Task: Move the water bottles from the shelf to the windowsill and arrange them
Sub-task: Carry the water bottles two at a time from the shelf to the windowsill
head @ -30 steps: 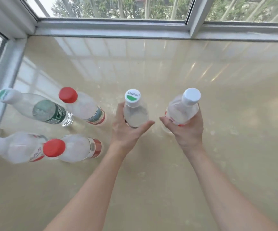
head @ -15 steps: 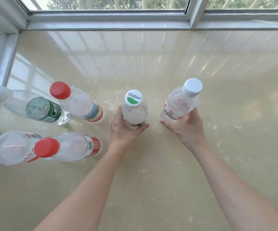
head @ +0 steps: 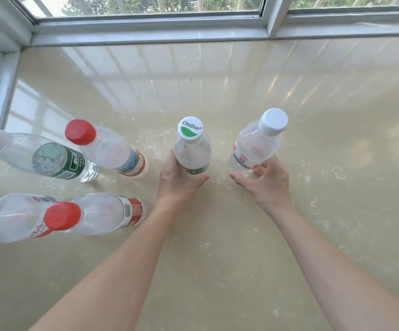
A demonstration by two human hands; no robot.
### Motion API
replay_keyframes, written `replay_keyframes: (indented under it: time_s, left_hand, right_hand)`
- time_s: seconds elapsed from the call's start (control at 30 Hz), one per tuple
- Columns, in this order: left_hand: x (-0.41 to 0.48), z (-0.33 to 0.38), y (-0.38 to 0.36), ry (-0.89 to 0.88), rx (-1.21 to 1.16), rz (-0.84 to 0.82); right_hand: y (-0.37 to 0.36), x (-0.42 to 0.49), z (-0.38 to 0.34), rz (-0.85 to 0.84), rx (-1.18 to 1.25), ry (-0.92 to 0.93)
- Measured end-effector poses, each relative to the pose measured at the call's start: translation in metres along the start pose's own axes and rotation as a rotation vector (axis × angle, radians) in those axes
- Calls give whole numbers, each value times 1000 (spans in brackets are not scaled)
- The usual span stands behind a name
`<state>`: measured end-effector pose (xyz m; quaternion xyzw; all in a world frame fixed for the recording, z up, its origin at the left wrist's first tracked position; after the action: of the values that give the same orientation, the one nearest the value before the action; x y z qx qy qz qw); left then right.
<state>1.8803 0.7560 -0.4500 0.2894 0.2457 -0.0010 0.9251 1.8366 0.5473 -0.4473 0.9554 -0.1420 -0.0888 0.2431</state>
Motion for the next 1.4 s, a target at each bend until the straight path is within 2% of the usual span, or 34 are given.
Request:
replay_keyframes:
  time_s: [0.17,0.27,0.33,0.4,0.47,0.6,0.73,0.87,1.07,1.2,1.4]
  left_hand:
    - [-6,-2,2,-42,-9,-26]
    - [-28,-10,11,-91,129,-8]
    - [-51,-16,18,-60,220,-42]
    - [-78,-17,25,-11,313,-93]
    - [-106,-10,34,-8,378,-131]
    - [-161,29,60,-221,567,-129]
    - [-207,86,91,-422,678,-10]
    - [-247,140,131,-534,679,90]
    - [-276,202,171,-659,724,164]
    - [-287,231,183,-712,767,204]
    - [-304,260,180,-866,765,170]
  right_hand:
    - [3,-2,1,-49,-55,6]
    - [15,-14,7,-151,-197,1]
    - [32,-30,5,-202,-318,-36]
    - [53,-49,-5,-189,-406,-50]
    - [71,-69,-23,-156,-472,16]
    - [101,-103,-72,-140,-609,170]
    - [130,-126,-134,-132,-686,276]
    - [159,-148,-200,-94,-692,359]
    - [193,-164,-276,70,-738,537]
    - [213,-167,-304,138,-700,533]
    - [247,-185,-320,223,-738,449]
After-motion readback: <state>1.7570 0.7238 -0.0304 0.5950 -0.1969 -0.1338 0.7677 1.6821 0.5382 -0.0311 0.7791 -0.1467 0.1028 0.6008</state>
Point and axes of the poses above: each hand's wrist, its own x-axis towards the middle knuckle, its own y-axis out of the back of the hand, z = x × y, the point moved 3 cm from there along x, towards the middle knuckle, and after that the axes turned 7 degrees about y, right-handed, at the moved point
